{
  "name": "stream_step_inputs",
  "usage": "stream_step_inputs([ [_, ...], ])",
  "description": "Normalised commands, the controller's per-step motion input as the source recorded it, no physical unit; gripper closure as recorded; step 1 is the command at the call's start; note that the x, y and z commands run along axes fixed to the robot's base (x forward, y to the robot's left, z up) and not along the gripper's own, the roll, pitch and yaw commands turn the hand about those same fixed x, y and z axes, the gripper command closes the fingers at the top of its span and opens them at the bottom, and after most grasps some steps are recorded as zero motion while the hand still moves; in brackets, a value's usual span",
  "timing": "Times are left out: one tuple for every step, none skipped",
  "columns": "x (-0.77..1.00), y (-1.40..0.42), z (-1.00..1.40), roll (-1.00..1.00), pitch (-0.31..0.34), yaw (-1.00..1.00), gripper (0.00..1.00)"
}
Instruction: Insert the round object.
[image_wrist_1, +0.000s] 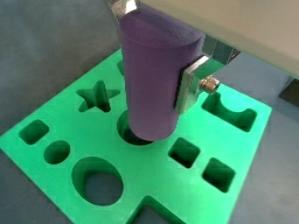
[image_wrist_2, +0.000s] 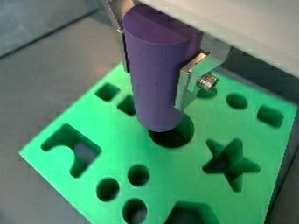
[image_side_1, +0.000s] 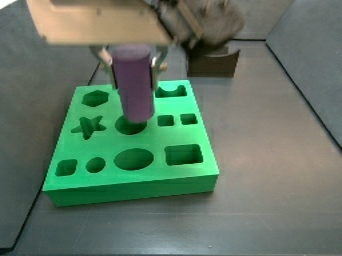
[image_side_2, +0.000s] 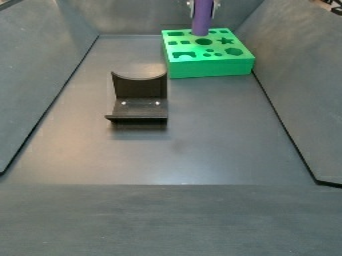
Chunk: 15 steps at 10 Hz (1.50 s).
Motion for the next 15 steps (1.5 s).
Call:
stream_step_inputs([
  [-0.35,0.00,-0.29,0.04,-0.117,0.00,1.00],
  [-0.41,0.00,-0.28,0.03,-0.133,0.00,1.00],
  [-0.41,-0.01,-0.20,0.00,-0.129,0.00,1.00],
  [0.00,-0.05,-0.36,0.04,-0.051,0.00,1.00],
  [0.14,-0.04,-0.43,0.12,0.000,0.00,1.00],
  [0.25,-0.06,-0.45,0.13,0.000,0.00,1.00],
  [0.20,-0.15,-0.47,0.07,0.000,0.00,1.00],
  [0.05,-0.17,-0.49,0.00,-0.006,0.00,1.00],
  [0.09,-0.13,-0.70,0.14,0.000,0.00,1.00],
  [0.12,-0.01,-0.81,0.25,-0.009,0.03,1.00],
  [0.05,0.00,-0.73,0.29,-0.004,0.07,1.00],
  [0.02,0.00,-0.67,0.33,0.000,0.09,1.00],
  [0.00,0.00,-0.67,0.33,-0.010,0.13,1.00],
  [0.00,0.00,-0.84,0.22,-0.069,0.15,1.00],
  [0.00,-0.12,-0.98,0.15,-0.076,0.13,1.00],
])
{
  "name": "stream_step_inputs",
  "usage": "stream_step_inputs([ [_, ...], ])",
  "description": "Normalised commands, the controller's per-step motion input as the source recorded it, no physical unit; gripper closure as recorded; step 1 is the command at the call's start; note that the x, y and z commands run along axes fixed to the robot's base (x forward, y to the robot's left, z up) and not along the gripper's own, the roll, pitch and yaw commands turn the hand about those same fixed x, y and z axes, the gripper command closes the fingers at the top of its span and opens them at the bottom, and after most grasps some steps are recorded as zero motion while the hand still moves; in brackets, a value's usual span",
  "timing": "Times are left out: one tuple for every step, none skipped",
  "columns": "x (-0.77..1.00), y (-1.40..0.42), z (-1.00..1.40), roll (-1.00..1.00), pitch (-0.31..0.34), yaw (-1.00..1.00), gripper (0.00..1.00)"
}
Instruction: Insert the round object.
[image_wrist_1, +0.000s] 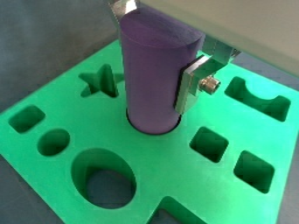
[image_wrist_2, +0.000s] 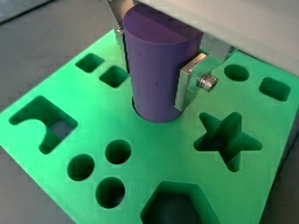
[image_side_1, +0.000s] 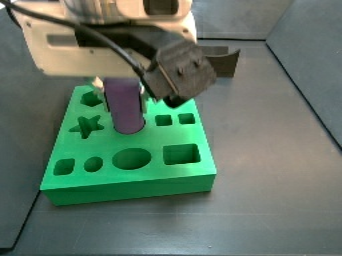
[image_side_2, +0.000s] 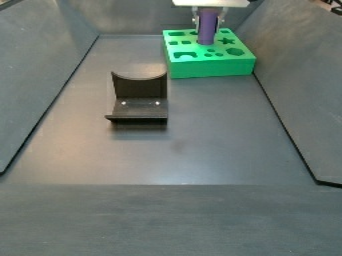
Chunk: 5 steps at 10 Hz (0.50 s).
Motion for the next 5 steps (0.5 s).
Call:
stream_step_inputs([
  [0.00,-0.17,-1.00,0.14,-0.067,0.10,1.00],
  [0.00,-0.28,-1.00,0.09,-0.074,0.06,1.00],
  [0.00,-0.38,-1.00,0.06,-0.050,0.02,1.00],
  [0.00,-0.21,-1.00,0.00,-0.114,0.03,1.00],
  [0.00,-0.10,-0.57,0.00,-0.187,0.00,1.00],
])
